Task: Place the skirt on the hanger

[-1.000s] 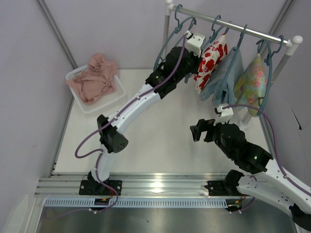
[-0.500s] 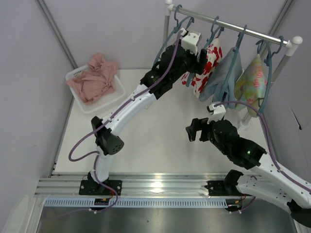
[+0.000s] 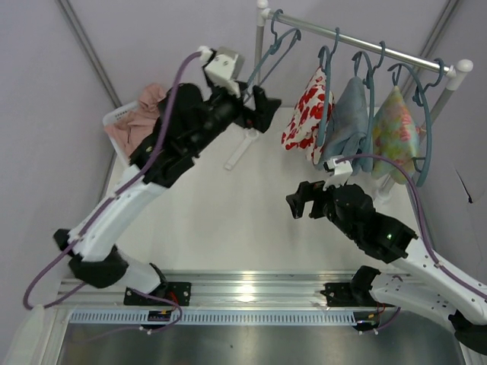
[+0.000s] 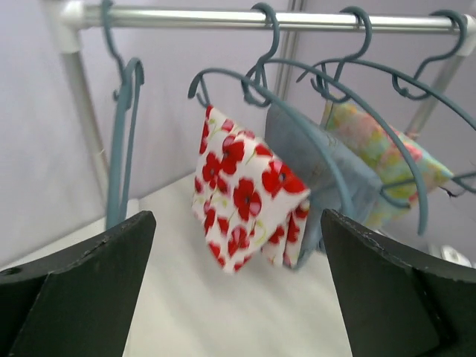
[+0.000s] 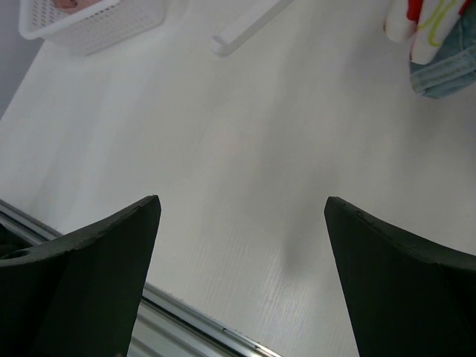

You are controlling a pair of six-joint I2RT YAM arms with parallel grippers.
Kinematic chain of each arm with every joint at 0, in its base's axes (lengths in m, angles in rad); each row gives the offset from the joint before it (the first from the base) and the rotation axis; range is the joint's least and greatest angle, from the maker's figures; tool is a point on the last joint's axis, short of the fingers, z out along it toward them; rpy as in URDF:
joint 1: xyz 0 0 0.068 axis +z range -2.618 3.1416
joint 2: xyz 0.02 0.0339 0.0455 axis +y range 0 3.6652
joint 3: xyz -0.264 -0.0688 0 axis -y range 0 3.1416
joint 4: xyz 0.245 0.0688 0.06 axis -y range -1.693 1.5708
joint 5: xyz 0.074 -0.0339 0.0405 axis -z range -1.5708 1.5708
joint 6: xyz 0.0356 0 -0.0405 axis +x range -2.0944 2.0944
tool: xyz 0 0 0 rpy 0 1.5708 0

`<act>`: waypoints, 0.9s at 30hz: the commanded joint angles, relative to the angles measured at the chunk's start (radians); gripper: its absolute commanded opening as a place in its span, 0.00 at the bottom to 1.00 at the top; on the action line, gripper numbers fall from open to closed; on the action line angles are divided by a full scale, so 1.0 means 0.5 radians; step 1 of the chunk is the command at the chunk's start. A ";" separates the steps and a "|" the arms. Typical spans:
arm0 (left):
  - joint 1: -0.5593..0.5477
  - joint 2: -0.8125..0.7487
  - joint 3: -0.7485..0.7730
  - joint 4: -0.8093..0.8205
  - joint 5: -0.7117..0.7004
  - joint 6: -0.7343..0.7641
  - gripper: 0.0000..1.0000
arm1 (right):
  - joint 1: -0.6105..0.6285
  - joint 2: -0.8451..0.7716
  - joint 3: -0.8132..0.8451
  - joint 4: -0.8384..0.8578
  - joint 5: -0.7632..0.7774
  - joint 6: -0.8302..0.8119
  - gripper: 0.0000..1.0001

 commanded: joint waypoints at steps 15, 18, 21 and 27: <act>0.652 -1.418 -1.659 -0.590 -0.074 -0.615 0.99 | 0.336 0.650 0.216 0.726 -0.193 0.163 0.99; 0.787 -1.467 -1.905 -0.550 0.040 -0.722 0.99 | 0.376 0.849 0.348 0.742 -0.150 0.157 0.99; 0.897 -1.501 -2.058 -0.492 0.065 -0.796 0.99 | 0.382 1.018 0.471 0.714 -0.101 0.136 0.99; 1.002 -1.608 -2.243 -0.326 0.010 -0.873 0.99 | 0.373 1.141 0.542 0.778 0.010 0.093 0.99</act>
